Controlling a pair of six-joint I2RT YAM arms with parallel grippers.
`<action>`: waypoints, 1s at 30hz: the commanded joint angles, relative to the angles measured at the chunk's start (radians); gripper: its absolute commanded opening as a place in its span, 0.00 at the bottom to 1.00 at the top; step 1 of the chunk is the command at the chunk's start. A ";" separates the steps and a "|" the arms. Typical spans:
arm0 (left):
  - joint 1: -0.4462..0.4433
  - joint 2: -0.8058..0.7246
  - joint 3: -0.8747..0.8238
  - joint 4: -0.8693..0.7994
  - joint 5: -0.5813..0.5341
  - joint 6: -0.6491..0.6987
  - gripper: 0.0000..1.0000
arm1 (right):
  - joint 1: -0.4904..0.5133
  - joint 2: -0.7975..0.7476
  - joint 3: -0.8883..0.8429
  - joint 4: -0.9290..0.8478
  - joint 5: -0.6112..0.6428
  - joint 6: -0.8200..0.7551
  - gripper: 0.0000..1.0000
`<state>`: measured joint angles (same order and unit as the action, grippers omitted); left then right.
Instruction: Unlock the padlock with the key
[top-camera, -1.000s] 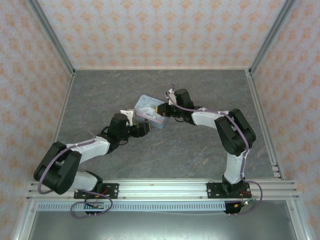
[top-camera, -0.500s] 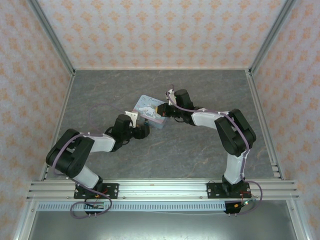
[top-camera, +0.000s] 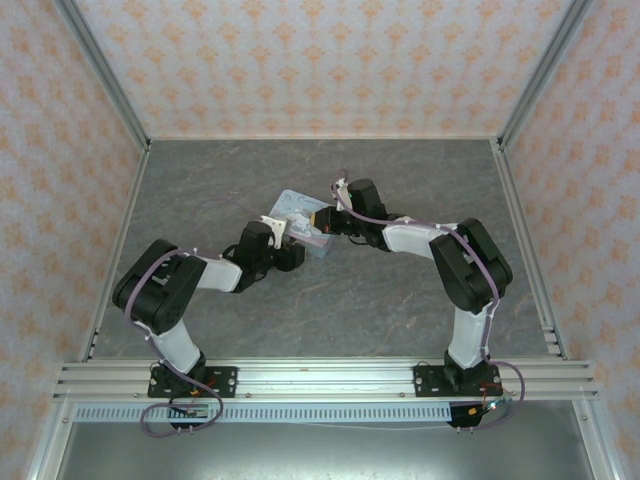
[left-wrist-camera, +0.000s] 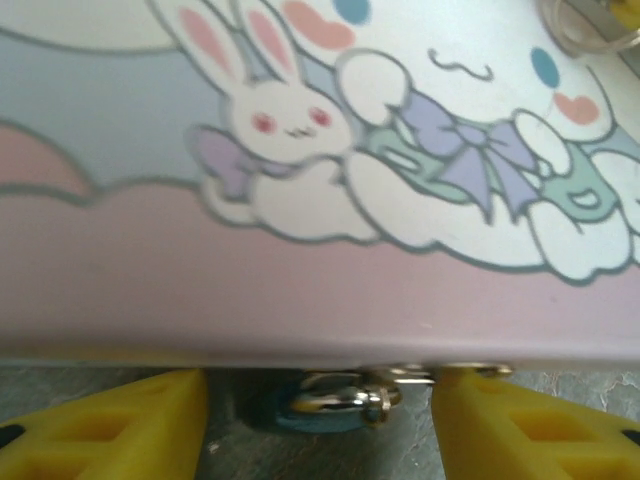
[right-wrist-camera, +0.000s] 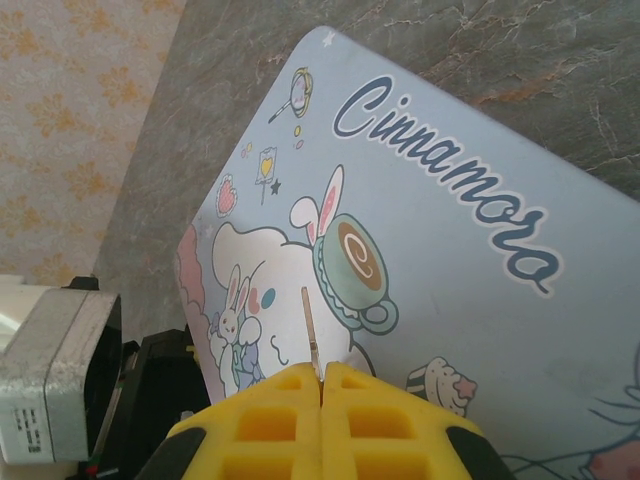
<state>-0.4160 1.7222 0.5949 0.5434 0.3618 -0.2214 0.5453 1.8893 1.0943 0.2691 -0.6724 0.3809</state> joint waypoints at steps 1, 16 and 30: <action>-0.026 0.024 0.031 -0.007 0.006 0.041 0.57 | 0.004 0.039 -0.038 -0.210 0.050 -0.018 0.00; -0.039 0.050 0.029 0.027 -0.017 0.010 0.28 | 0.005 0.034 -0.040 -0.199 0.047 -0.017 0.00; -0.048 -0.037 0.021 -0.035 -0.042 -0.040 0.14 | -0.005 -0.102 -0.063 -0.027 -0.002 -0.061 0.00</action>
<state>-0.4538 1.7332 0.6098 0.5304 0.3485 -0.2344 0.5446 1.8351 1.0512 0.2611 -0.6586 0.3489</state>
